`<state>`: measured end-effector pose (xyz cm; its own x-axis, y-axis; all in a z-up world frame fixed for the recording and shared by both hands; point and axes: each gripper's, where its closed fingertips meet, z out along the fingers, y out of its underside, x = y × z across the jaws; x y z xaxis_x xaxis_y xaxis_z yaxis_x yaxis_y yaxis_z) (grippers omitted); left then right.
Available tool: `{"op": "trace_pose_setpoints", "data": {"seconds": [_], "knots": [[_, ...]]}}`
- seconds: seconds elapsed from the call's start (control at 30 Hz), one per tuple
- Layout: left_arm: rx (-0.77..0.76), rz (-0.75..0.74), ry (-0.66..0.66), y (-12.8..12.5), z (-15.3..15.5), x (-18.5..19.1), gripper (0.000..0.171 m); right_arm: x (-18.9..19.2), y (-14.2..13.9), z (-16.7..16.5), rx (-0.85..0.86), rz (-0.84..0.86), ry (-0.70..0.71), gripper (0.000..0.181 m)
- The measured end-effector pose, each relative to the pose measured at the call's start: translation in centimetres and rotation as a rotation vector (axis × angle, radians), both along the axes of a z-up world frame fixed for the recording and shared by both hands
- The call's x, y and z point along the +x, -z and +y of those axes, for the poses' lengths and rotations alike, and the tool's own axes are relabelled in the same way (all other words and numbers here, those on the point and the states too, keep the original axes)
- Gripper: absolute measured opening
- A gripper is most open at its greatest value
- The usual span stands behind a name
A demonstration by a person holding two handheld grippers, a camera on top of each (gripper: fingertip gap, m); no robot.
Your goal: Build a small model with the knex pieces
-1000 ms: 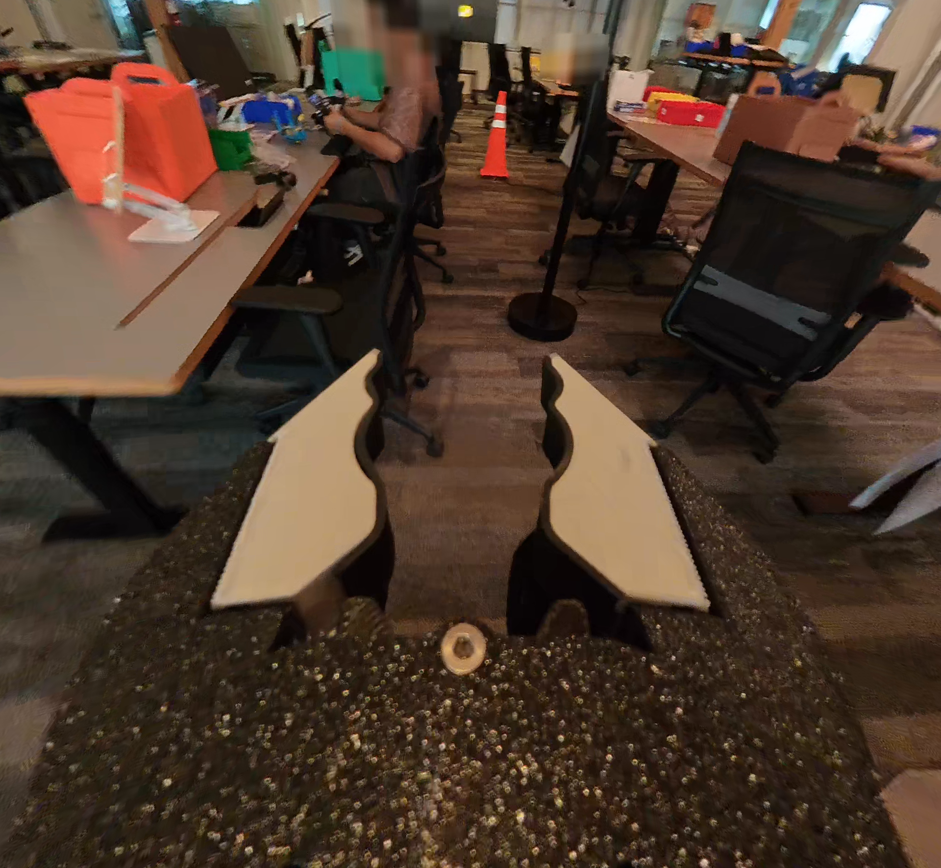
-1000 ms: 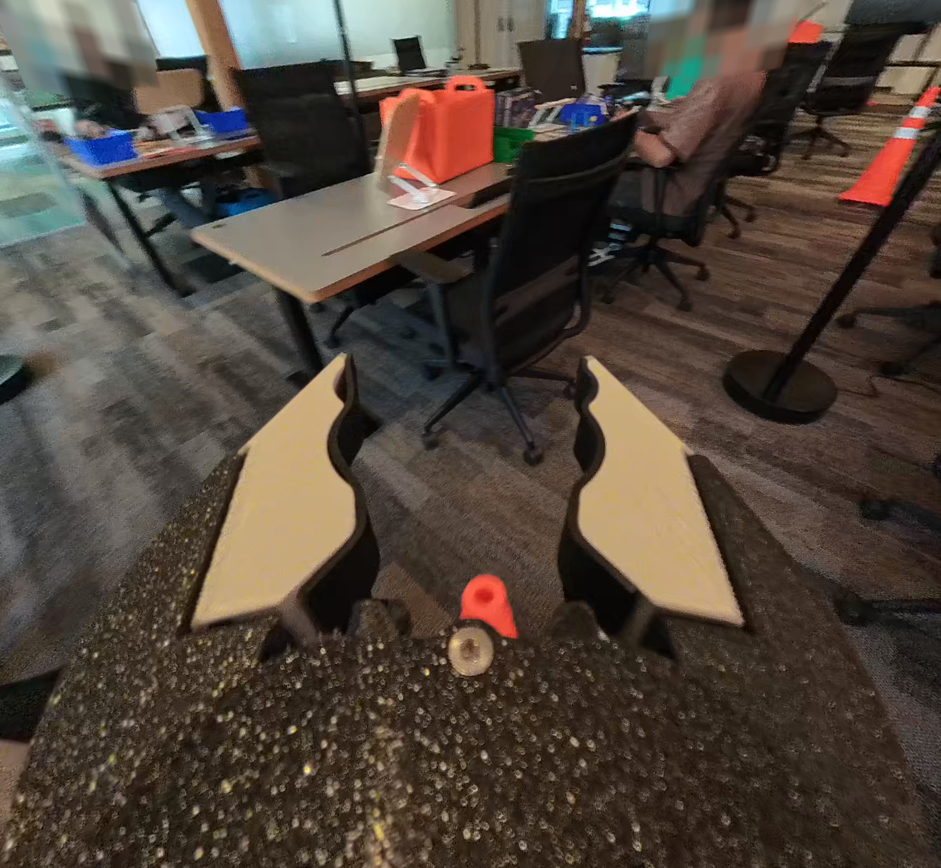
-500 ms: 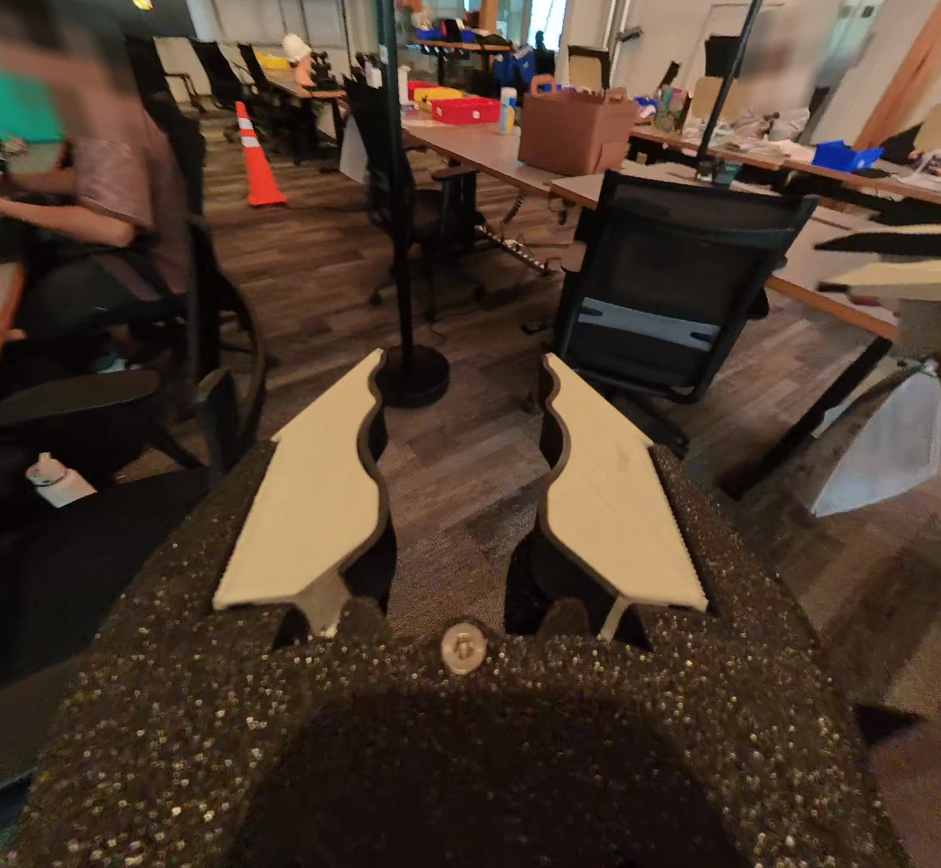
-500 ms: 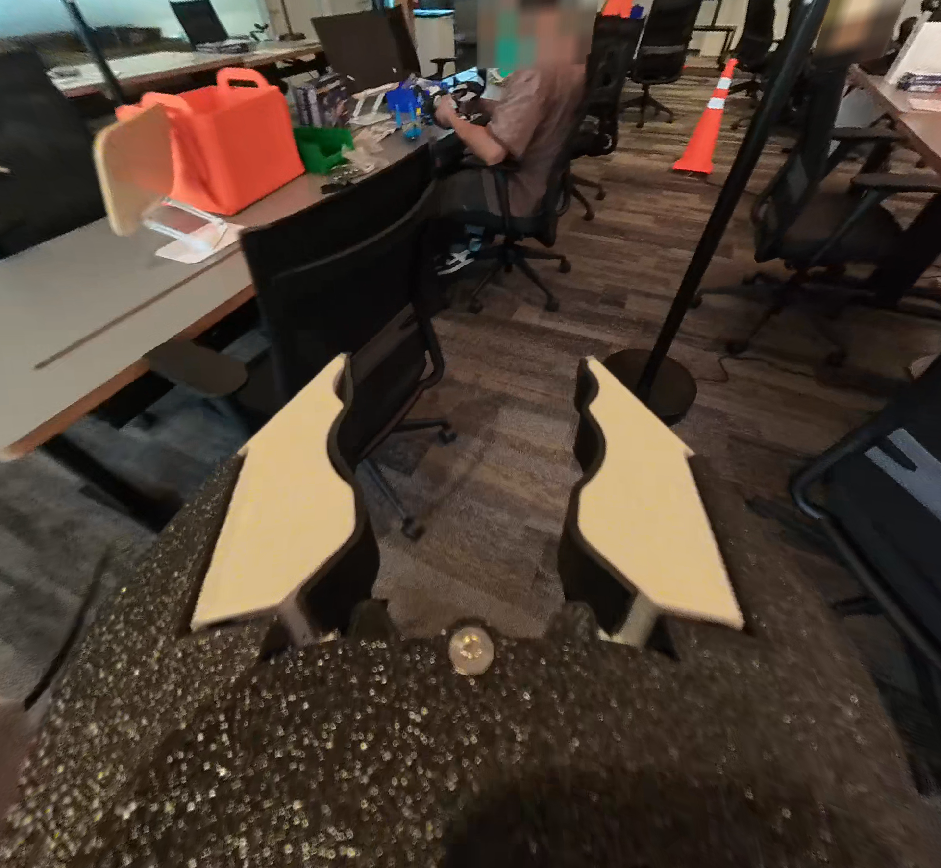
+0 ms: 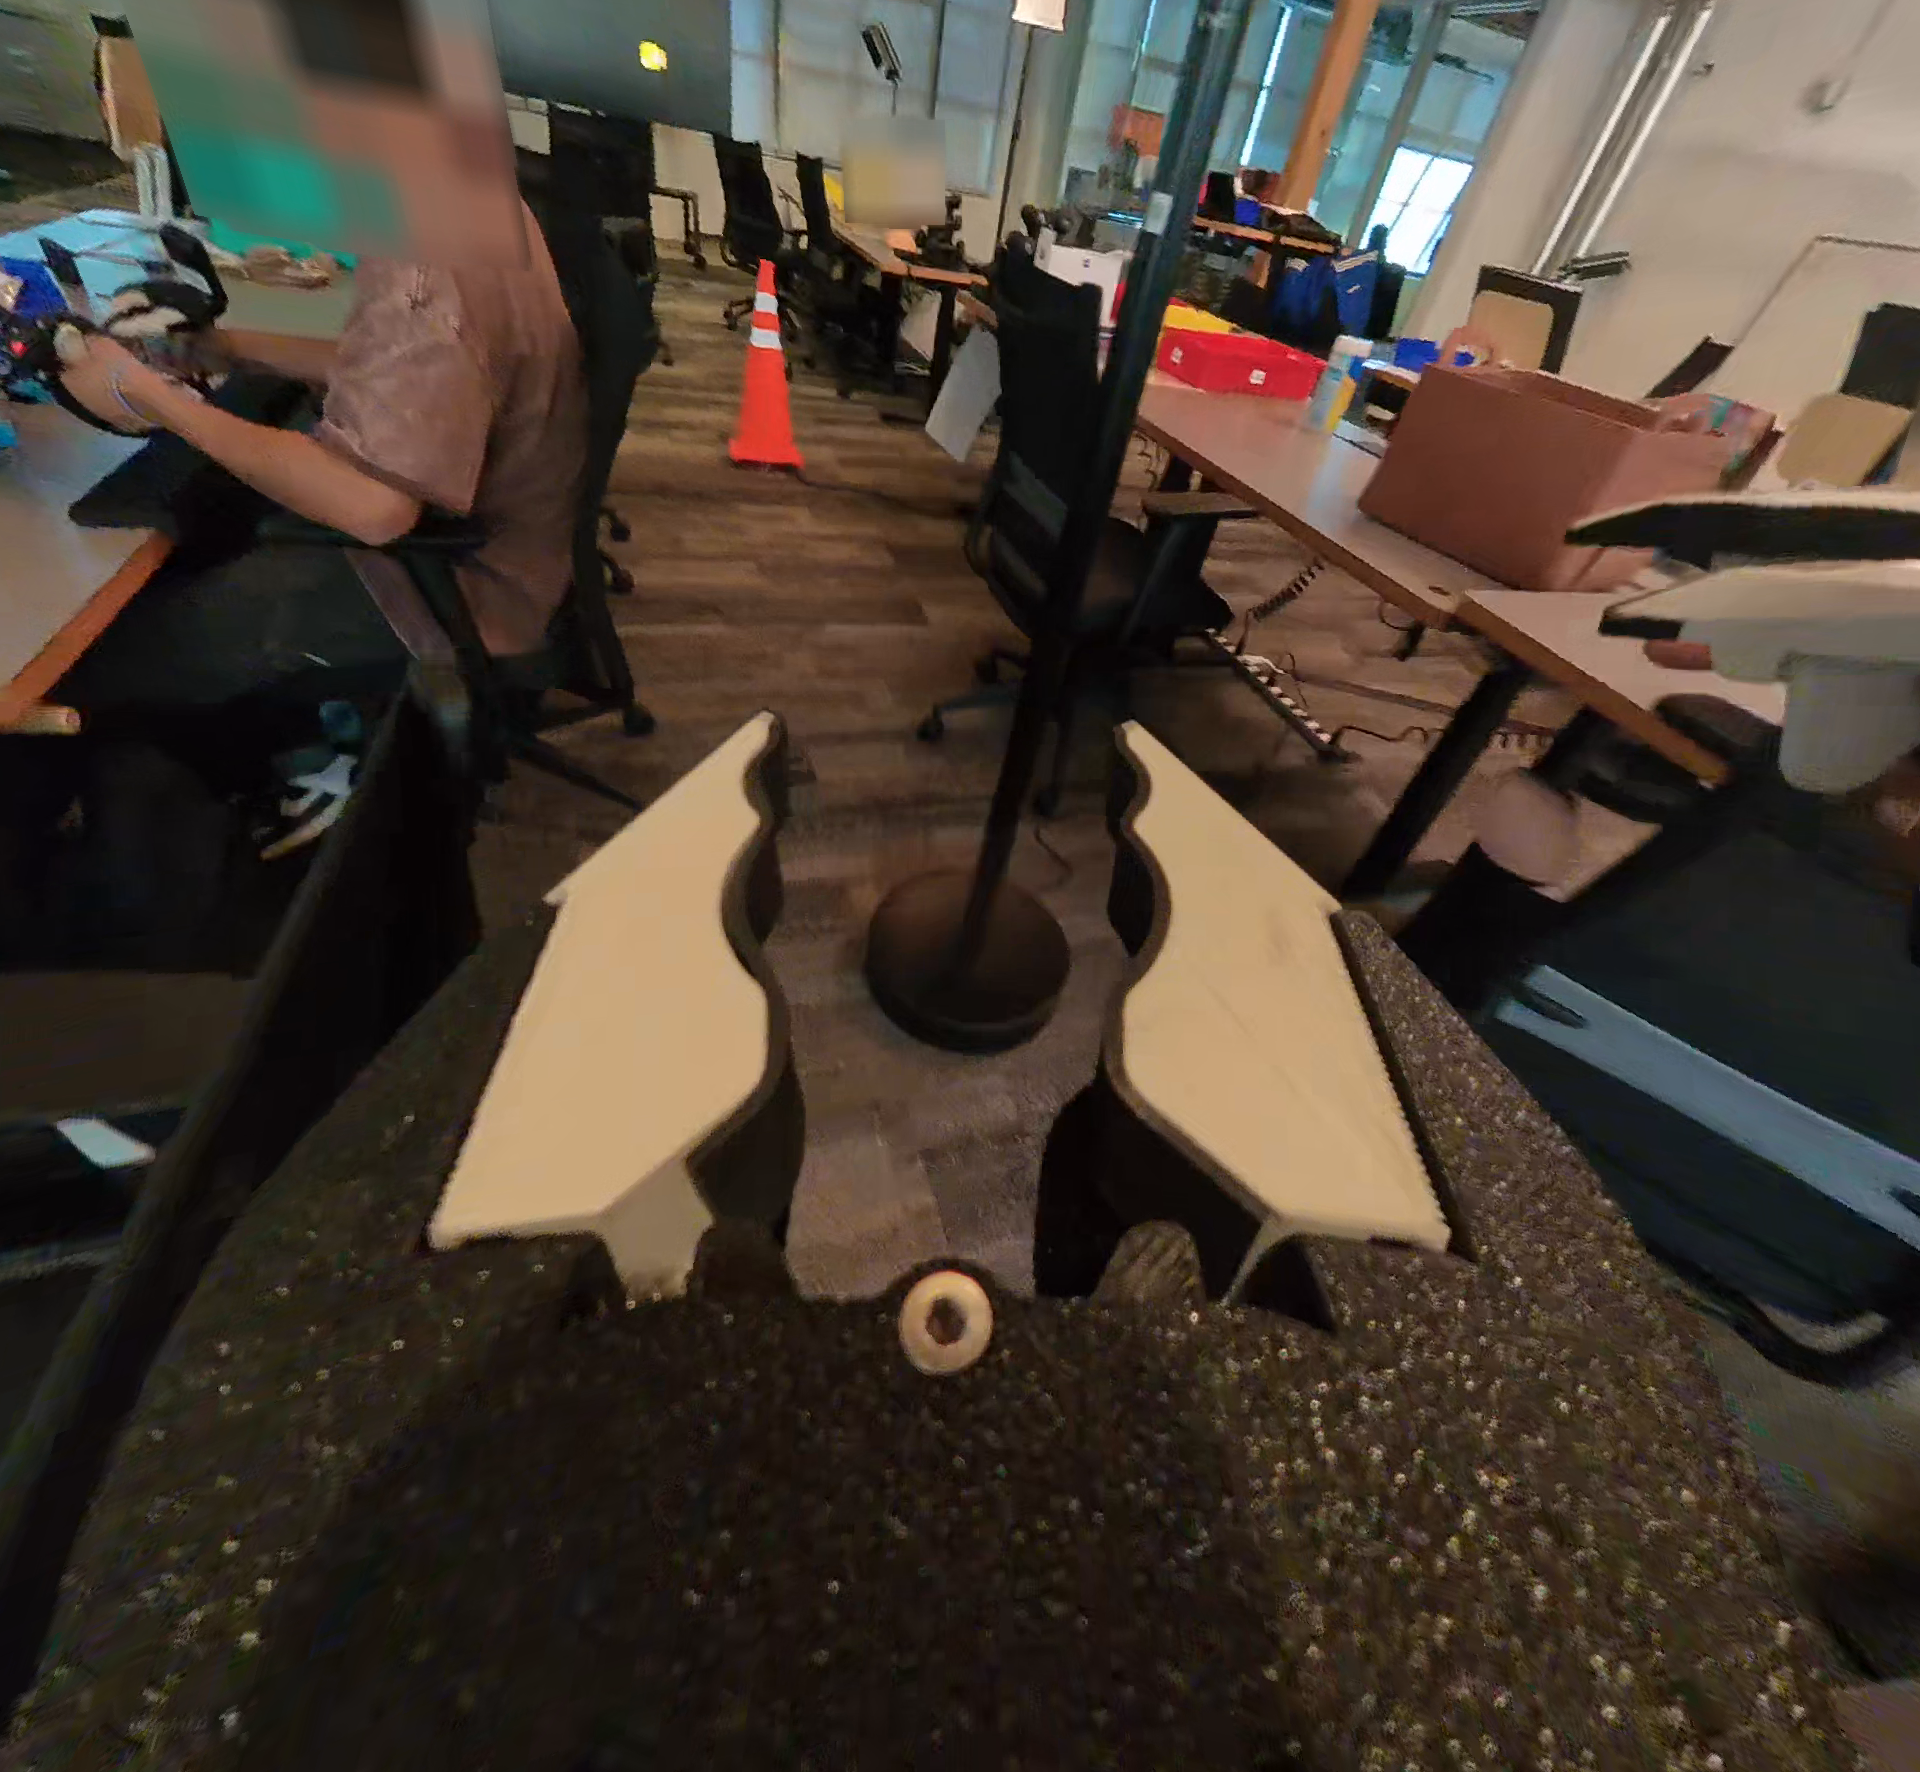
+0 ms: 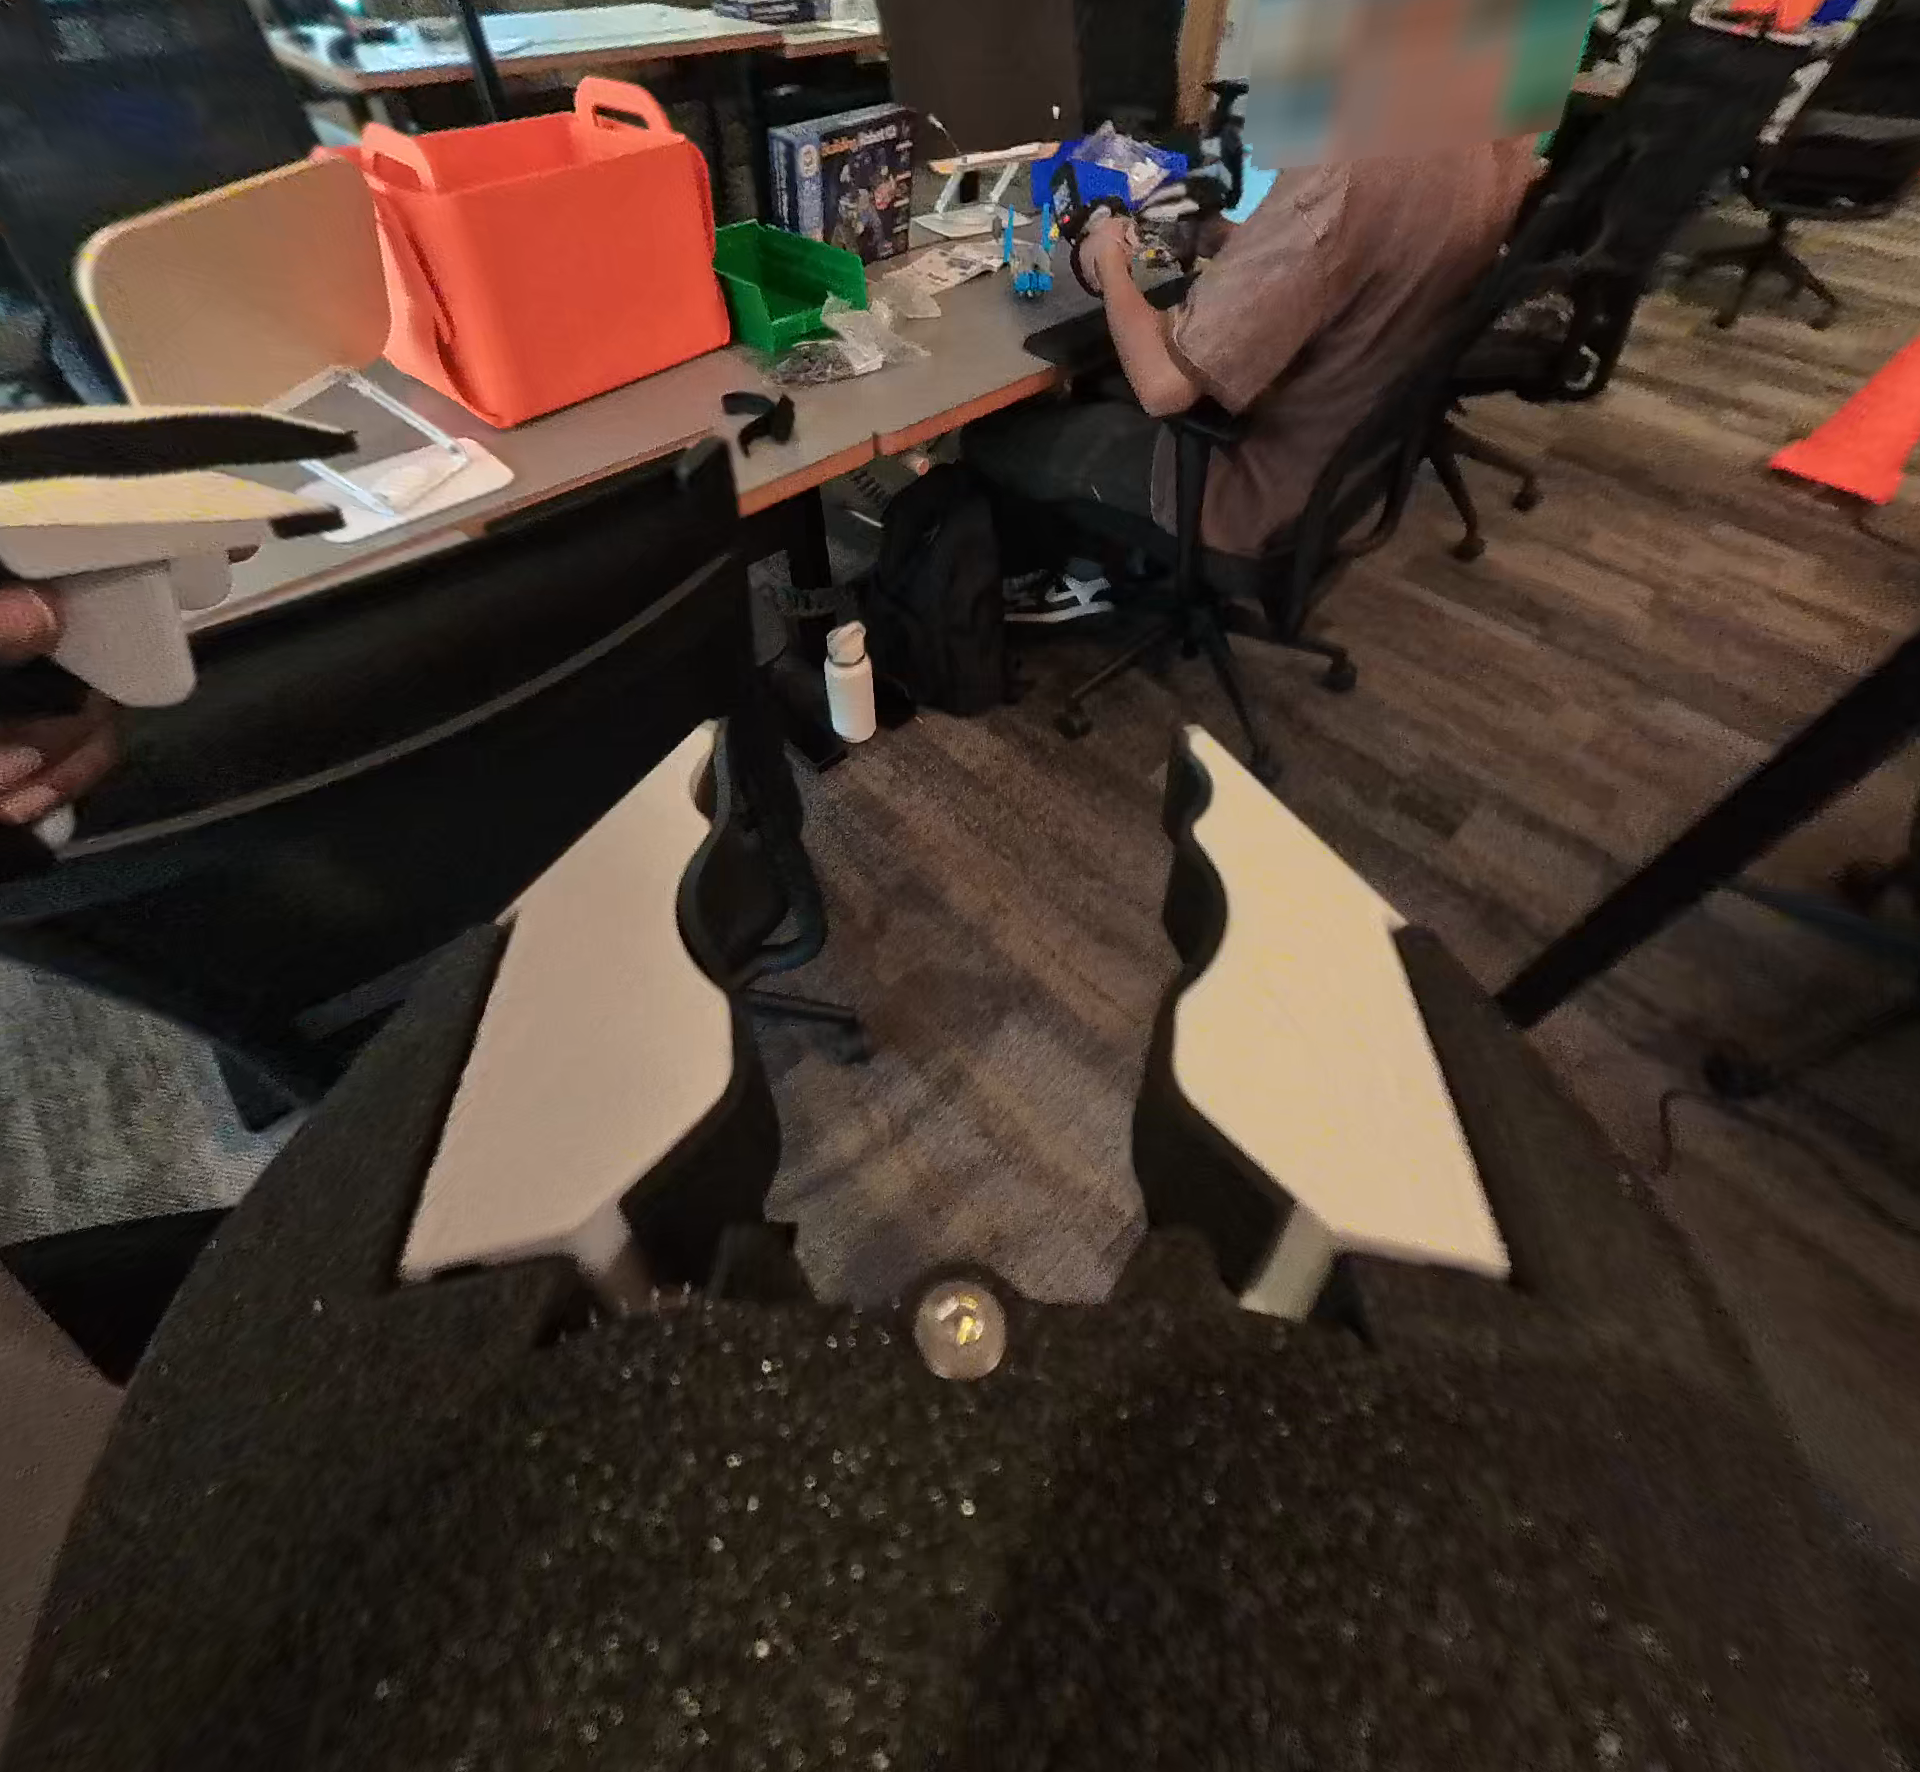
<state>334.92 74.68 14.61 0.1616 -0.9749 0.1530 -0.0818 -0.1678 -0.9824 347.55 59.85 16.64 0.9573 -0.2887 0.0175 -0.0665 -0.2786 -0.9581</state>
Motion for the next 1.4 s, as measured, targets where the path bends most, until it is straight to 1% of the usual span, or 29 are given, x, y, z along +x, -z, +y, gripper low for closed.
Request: {"op": "trace_pose_setpoints", "data": {"seconds": [0.07,0.17,0.27,0.33,0.37,0.43,0.47,0.53,0.6,0.7,0.77,0.83,0.9,0.97,1.03,1.07,1.13,1.2,1.3,1.33,1.4], "knots": [[0.017,-0.001,-0.022,0.3,2.4,4.5,0.061,4.7,0.2,3.6,-0.017,-0.02,-0.039,0.082],[0.004,-0.032,-0.061,1.0,6.5,11.5,0.061,11.1,1.8,9.0,-0.023,-0.019,-0.082,0.082],[-0.016,-0.048,-0.096,2.8,10.8,18.9,0.061,16.8,3.6,13.7,-0.042,-0.012,-0.108,0.082],[-0.058,-0.064,-0.111,3.4,13.9,23.8,0.061,20.5,4.1,17.0,-0.068,-0.018,-0.131,0.082],[-0.057,-0.068,-0.129,3.3,15.3,25.6,0.061,22.1,4.1,18.6,-0.079,-0.03,-0.153,0.082],[-0.031,-0.051,-0.216,2.8,18.9,28.2,0.061,24.8,4.6,21.7,-0.122,-0.018,-0.234,0.081],[-0.043,-0.046,-0.249,2.6,20.4,29.2,0.061,26.0,4.8,23.2,-0.137,-0.008,-0.28,0.081],[-0.073,-0.044,-0.31,2.8,23.0,30.5,0.061,28.5,5.7,26.7,-0.157,-0.007,-0.375,0.077],[-0.064,0.016,-0.391,4.8,25.6,31.0,0.061,31.0,7.9,30.5,-0.186,-0.001,-0.474,0.076],[-0.055,0.11,-0.545,8.2,29.0,30.4,0.061,33.4,11.7,37.1,-0.183,0.053,-0.629,0.076],[-0.074,0.151,-0.675,10.2,30.9,29.3,0.061,33.7,14.3,41.9,-0.196,0.03,-0.734,0.077],[-0.13,0.174,-0.801,11.9,32.5,28.1,0.06,33.1,16.3,46.9,-0.212,-0.004,-0.823,0.077],[-0.199,0.209,-0.903,13.6,34.0,26.9,0.059,32.2,18.2,52.1,-0.226,0.011,-0.865,0.077],[-0.233,0.257,-0.969,15.7,35.7,25.8,0.058,31.2,20.6,57.4,-0.222,0.029,-0.875,0.072],[-0.247,0.285,-1.019,18.6,37.9,25.0,0.057,30.2,24.6,62.8,-0.215,-0.031,-0.879,0.067],[-0.257,0.282,-1.028,20.4,39.2,24.8,0.057,29.9,27.4,65.5,-0.22,-0.06,-0.88,0.065],[-0.214,0.23,-1.029,23.7,41.9,24.9,0.052,28.8,34.4,71.2,-0.239,-0.072,-0.88,0.064],[-0.166,0.196,-1.019,27.8,44.9,25.1,0.049,27.9,43.2,76.5,-0.265,-0.064,-0.869,0.064],[-0.17,0.156,-1.025,34.7,49.2,25.3,0.049,27.0,57.6,83.7,-0.315,0.005,-0.825,0.058],[-0.176,0.138,-1.033,37.1,50.3,25.4,0.049,26.9,62.4,85.9,-0.332,0.04,-0.807,0.057],[-0.216,0.116,-1.056,42.8,52.1,25.5,0.049,26.7,71.7,89.8,-0.363,0.083,-0.782,0.056]]}}
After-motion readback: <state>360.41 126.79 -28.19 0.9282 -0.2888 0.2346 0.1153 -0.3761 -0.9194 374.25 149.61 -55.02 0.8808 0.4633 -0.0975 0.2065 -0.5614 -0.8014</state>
